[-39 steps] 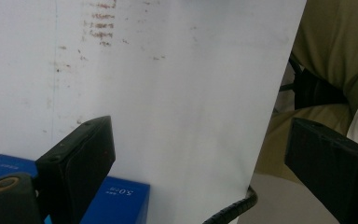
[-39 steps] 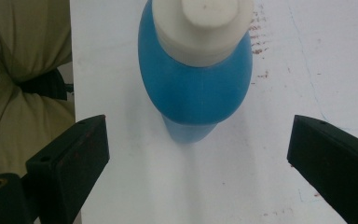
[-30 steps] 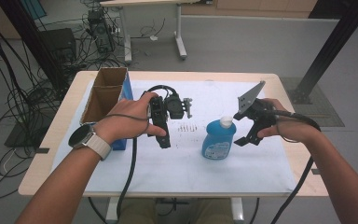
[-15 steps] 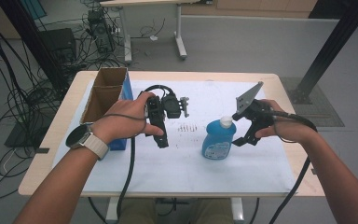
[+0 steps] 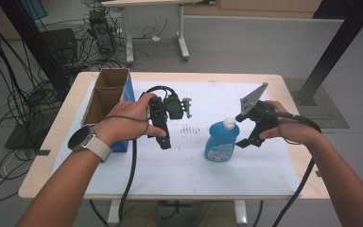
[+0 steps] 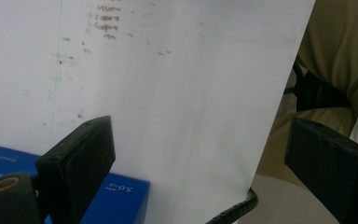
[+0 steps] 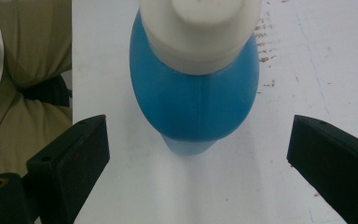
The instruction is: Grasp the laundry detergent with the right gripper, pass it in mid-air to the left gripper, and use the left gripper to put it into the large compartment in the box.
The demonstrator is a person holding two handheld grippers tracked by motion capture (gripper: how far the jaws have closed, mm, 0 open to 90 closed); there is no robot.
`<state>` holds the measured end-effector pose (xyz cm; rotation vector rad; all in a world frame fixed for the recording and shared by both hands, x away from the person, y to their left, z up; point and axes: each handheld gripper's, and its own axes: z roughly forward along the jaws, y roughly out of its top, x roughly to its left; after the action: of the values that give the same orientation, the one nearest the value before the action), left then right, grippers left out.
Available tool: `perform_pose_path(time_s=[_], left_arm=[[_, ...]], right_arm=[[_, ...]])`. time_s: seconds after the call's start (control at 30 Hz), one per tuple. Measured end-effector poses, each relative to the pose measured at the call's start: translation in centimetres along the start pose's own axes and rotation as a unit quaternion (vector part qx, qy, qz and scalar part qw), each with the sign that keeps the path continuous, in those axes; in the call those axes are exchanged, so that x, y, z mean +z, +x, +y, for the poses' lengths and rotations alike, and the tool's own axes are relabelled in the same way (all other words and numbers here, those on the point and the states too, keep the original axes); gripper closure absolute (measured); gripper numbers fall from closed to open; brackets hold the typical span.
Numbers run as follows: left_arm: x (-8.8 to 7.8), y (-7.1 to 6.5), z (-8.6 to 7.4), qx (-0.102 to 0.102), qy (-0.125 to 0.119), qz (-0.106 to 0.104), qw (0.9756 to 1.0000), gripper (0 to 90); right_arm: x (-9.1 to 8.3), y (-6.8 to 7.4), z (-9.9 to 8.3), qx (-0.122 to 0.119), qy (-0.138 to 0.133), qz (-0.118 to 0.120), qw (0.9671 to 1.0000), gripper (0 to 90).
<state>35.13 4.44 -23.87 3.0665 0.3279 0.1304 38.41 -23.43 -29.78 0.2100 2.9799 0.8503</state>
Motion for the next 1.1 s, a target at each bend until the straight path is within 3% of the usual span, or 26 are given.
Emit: perform_pose_path(time_s=[1.1], left_arm=[[0.08, 0.11, -0.40, -0.006, -0.002, 0.001, 1.0000, 9.0]], right_arm=[[0.09, 0.06, 0.08, -0.001, -0.001, 0.001, 1.0000, 5.8]])
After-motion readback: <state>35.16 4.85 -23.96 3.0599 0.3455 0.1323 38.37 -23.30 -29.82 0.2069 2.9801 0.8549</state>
